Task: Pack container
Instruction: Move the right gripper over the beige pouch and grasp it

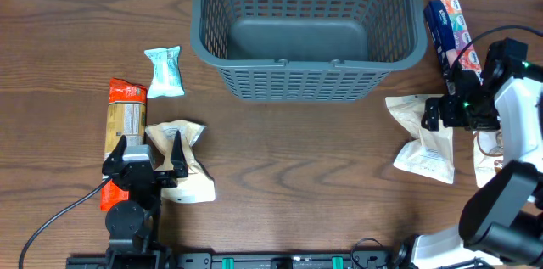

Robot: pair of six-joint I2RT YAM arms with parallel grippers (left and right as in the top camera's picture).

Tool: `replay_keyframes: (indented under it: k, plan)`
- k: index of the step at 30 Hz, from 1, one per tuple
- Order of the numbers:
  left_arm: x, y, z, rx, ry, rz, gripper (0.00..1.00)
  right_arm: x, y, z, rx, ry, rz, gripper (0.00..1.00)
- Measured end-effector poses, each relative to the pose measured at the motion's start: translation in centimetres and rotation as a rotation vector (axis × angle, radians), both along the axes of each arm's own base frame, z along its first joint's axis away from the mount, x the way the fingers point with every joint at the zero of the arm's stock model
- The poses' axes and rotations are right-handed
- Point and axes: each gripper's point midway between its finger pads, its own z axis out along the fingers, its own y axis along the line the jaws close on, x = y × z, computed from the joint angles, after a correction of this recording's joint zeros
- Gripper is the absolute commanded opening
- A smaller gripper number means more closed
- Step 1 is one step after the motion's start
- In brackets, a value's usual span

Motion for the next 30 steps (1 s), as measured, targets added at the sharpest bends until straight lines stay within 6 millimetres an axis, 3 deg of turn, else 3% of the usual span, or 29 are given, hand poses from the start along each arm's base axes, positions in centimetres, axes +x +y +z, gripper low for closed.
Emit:
replay_keyframes:
  k: [11, 23, 30]
  plan:
    - [0.0, 0.0, 0.0, 0.0, 0.0, 0.0, 0.99, 0.1, 0.0, -2.2, 0.02, 0.053, 0.021, 0.97]
    - [0.0, 0.0, 0.2, 0.0, -0.009, 0.001, 0.99, 0.9, 2.5, -2.3, -0.041, 0.077, 0.2, 0.99]
    - [0.0, 0.0, 0.2, 0.0, -0.01, 0.001, 0.99, 1.6, 2.5, -2.3, -0.075, 0.06, 0.194, 0.99]
